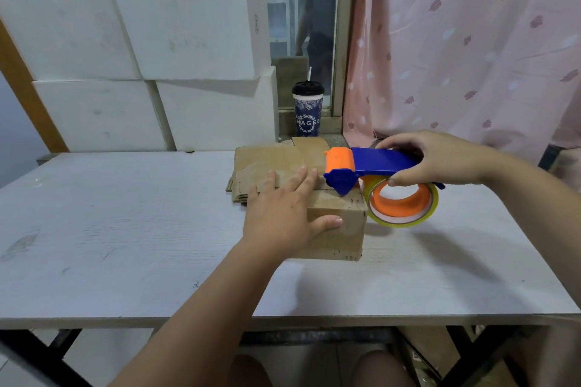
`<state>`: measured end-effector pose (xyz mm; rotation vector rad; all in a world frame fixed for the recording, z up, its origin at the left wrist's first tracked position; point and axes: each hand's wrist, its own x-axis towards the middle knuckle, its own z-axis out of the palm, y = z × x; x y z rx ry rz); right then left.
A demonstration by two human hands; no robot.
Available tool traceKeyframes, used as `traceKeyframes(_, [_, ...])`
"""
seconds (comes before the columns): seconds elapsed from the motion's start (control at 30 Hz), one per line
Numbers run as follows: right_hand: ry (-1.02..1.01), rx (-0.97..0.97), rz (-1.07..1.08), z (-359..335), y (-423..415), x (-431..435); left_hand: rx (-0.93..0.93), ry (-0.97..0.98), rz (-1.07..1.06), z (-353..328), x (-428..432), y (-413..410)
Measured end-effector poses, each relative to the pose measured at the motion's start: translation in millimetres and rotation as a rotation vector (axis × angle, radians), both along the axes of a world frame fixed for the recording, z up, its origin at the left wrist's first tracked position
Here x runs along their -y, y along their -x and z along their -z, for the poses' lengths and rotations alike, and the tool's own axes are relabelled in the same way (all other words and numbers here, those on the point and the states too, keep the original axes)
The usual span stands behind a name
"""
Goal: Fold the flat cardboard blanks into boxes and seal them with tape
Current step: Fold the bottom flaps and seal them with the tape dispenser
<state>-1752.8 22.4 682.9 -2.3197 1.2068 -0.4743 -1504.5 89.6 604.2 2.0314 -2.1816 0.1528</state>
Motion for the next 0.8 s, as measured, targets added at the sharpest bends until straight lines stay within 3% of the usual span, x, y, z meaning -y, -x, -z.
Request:
traceKeyframes(0.1, [0.001, -0.058, -0.009, -0.9, 1.0, 1.3, -0.004, -0.006, 0.011, -0.6, -0.7, 0.0])
traceKeyframes(0.4, [-0.091, 0.015, -0.040, 9.4, 14.9, 2.3, -0.038, -0.007, 0.040, -0.1, -0.6, -2.5])
traceKeyframes(0.57, [-0.159, 0.283, -0.013, 11.5, 35.5, -2.1, -0.025, -0.026, 0.044, -1.3, -0.6, -9.9])
traceKeyframes(0.8, [-0.175, 0.255, -0.054, 19.3, 33.2, -9.7, 0.079, -0.084, 0.034, -8.1, -2.0, -16.4])
